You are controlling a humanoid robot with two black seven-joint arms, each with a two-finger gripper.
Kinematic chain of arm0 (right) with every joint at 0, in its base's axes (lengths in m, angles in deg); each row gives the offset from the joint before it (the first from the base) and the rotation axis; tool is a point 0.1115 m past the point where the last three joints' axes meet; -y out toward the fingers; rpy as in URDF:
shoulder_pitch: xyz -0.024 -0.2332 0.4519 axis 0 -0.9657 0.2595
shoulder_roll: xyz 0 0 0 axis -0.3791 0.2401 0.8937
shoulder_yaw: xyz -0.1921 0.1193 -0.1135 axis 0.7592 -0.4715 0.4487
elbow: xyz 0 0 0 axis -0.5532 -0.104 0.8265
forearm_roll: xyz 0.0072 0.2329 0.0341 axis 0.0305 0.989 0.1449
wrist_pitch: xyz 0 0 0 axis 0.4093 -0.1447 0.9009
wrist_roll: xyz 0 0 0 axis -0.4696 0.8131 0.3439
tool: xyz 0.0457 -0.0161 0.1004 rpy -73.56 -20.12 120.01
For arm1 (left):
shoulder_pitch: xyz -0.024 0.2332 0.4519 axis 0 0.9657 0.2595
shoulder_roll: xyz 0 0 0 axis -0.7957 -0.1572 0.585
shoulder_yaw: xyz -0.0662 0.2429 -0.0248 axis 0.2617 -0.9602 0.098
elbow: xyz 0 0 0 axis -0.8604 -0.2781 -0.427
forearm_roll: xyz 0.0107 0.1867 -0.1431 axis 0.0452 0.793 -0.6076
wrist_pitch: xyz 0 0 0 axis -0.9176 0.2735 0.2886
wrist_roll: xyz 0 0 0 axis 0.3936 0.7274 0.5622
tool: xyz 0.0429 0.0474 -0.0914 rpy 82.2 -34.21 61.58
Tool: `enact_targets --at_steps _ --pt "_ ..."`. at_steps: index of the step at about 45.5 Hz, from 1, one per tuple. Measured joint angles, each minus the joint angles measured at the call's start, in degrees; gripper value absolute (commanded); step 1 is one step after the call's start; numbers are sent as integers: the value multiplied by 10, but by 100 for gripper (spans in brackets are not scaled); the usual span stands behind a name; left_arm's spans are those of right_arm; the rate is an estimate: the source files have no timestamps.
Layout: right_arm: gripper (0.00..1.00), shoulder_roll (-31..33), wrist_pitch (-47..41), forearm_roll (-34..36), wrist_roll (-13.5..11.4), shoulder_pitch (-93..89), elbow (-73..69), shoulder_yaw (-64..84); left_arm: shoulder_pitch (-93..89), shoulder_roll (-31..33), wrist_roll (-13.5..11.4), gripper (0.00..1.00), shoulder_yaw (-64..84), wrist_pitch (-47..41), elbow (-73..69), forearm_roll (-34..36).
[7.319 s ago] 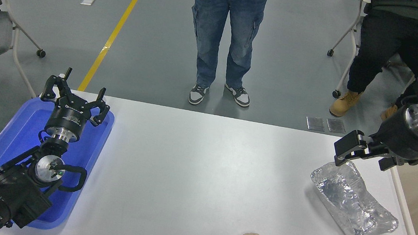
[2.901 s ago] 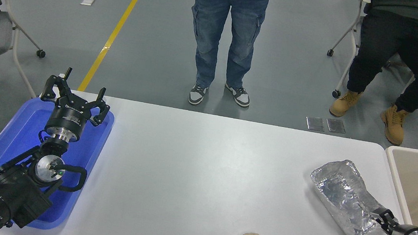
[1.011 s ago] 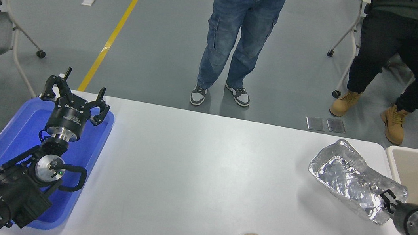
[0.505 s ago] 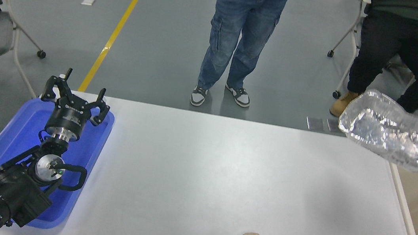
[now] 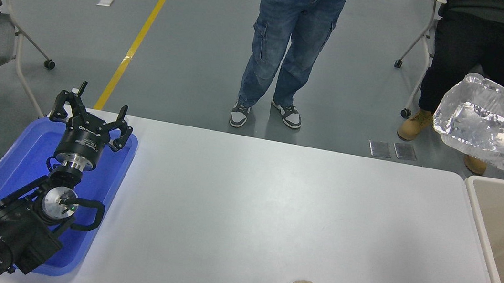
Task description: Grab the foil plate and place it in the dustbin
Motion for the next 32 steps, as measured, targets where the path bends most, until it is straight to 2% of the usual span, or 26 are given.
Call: enact_targets --at_steps 15,32 --pt "0 0 -6 -21 0 -2 22 7 0 0 0 100 0 0 0 0" --pt "0 14 20 -17 0 -133 146 -17 0 0 0 100 0 0 0 0"
